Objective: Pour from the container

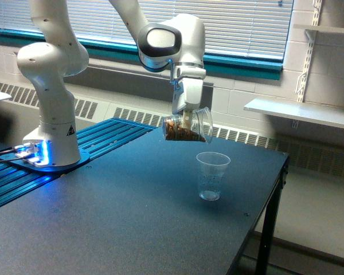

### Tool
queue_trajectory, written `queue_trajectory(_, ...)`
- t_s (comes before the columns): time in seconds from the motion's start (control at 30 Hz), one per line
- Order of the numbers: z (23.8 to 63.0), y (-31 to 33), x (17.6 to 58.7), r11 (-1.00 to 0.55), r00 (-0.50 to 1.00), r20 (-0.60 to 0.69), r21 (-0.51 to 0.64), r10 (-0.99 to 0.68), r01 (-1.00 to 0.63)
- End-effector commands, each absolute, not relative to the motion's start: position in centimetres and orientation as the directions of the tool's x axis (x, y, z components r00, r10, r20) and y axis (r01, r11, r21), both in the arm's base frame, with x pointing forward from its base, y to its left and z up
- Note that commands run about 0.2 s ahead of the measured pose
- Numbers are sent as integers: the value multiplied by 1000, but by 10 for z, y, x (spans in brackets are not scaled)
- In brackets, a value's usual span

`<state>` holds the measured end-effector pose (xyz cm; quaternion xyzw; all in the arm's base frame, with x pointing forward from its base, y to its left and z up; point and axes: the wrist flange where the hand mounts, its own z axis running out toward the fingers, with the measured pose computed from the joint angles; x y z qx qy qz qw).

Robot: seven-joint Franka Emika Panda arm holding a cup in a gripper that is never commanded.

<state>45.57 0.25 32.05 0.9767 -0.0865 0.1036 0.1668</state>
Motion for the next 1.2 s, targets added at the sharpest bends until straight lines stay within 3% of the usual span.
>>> queue_trajectory(0.03,324,9,461,-921,966,229,336,-122,-196)
queue_trajectory(1.2,327,15,464,-893,989,147,443,-18,-82)
